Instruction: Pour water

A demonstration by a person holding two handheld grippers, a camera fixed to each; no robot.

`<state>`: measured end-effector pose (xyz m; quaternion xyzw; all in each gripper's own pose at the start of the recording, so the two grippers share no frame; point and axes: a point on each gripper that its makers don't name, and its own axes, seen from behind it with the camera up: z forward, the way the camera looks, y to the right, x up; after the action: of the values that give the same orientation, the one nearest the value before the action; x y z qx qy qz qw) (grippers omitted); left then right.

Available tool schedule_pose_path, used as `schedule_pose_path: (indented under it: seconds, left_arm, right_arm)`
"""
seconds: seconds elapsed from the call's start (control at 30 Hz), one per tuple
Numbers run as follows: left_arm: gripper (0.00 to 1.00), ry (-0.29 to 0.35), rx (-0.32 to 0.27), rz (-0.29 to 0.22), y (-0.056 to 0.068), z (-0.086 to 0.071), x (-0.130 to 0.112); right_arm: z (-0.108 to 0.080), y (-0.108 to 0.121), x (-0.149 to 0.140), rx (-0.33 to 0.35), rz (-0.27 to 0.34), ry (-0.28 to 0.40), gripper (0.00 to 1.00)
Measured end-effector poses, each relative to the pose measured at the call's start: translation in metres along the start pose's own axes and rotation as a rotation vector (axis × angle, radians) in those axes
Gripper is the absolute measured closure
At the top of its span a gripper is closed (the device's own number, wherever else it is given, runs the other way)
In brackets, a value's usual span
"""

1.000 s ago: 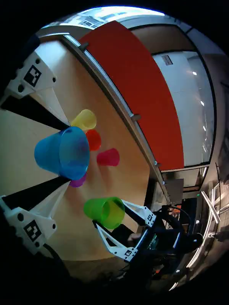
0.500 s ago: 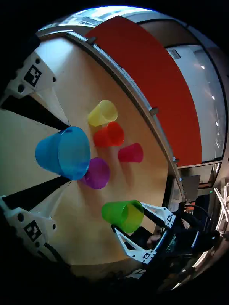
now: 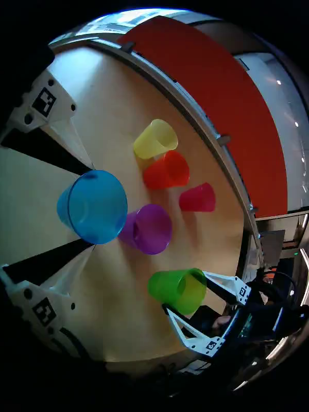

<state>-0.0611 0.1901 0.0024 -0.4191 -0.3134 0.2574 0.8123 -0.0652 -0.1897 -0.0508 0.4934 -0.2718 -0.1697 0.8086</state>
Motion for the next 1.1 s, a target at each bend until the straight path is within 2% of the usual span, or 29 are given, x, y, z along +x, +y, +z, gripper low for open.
schedule_pose_path:
  seconds: [0.5, 1.1]
  left_arm:
    - [0.15, -0.014, -0.029, -0.017, 0.008, 0.018, -0.01]
    - [0.15, 0.015, -0.026, -0.057, 0.004, 0.016, -0.022]
  right_arm:
    - [0.016, 0.002, -0.034, 0.011, 0.01, -0.058, 0.09]
    - [0.017, 0.004, -0.05, 0.001, 0.04, -0.068, 0.09]
